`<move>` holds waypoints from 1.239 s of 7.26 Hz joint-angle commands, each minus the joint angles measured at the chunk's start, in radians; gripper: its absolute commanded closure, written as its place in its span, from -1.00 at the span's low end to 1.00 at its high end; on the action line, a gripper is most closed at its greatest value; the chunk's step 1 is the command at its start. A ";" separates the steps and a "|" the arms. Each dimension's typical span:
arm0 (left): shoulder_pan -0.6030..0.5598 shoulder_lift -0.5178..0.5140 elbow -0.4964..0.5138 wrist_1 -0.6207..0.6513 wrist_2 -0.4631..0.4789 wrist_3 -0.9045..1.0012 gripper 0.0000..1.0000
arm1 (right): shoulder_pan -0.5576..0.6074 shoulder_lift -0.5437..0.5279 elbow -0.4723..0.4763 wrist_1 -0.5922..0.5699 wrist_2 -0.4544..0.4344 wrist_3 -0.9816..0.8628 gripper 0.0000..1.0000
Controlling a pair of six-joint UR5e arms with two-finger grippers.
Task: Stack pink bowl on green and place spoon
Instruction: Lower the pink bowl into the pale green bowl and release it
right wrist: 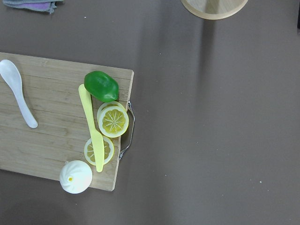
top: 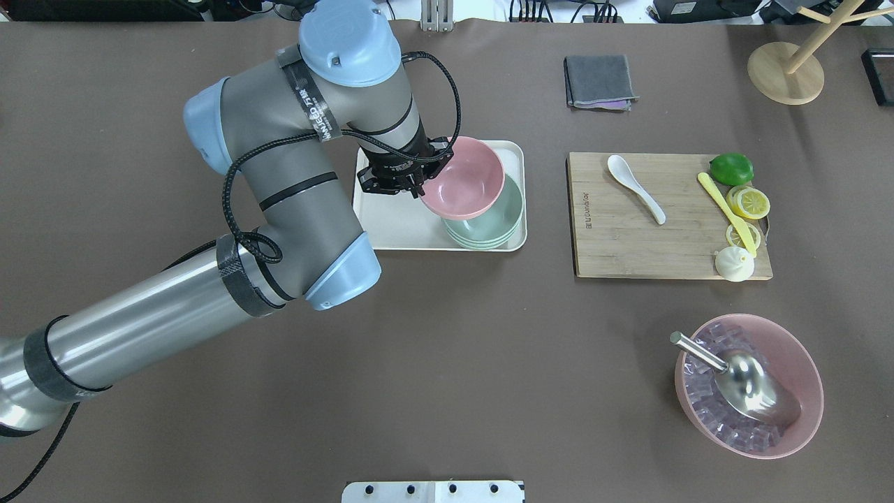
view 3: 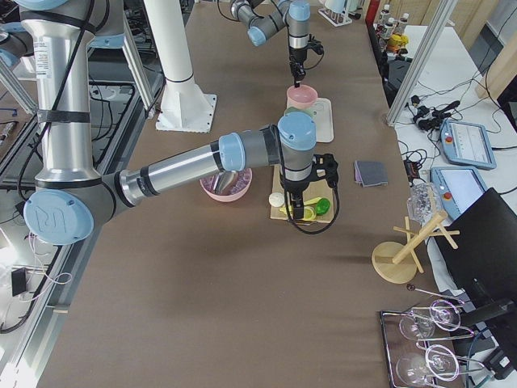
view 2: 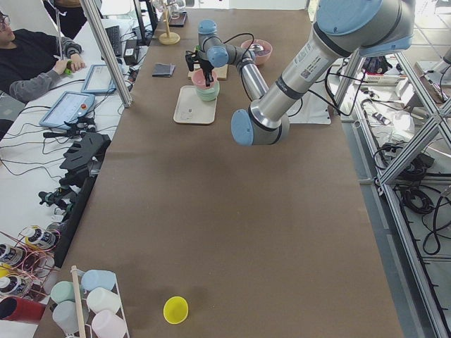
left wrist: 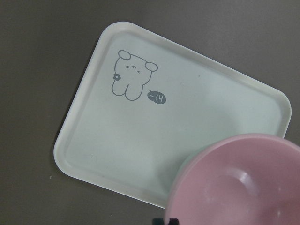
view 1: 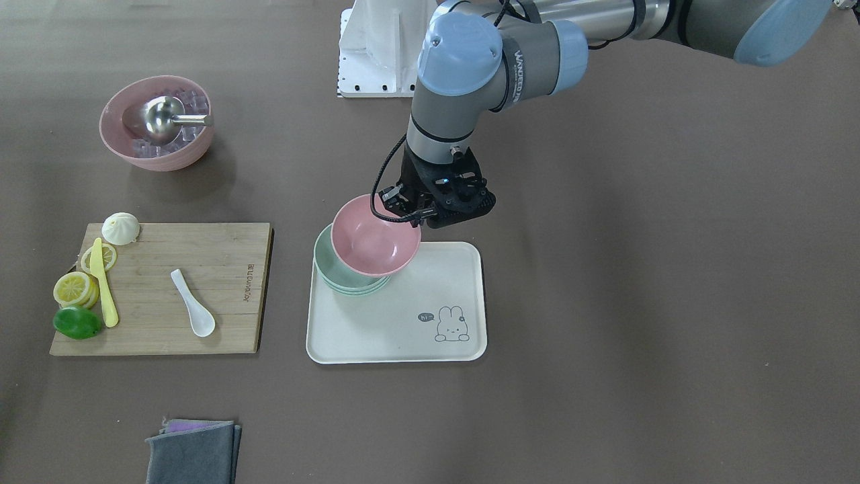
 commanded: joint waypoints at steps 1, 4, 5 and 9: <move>0.004 -0.003 0.010 -0.013 0.001 -0.012 1.00 | -0.003 0.002 -0.001 0.000 -0.002 0.000 -1.00; 0.005 -0.006 0.010 -0.013 0.001 -0.012 1.00 | -0.009 0.010 -0.008 0.000 -0.002 0.000 -1.00; 0.005 -0.006 0.012 -0.013 0.001 -0.012 1.00 | -0.009 0.010 -0.008 0.000 0.000 0.000 -1.00; 0.019 -0.027 0.039 -0.015 0.022 -0.015 1.00 | -0.010 0.010 -0.008 0.000 0.000 0.002 -1.00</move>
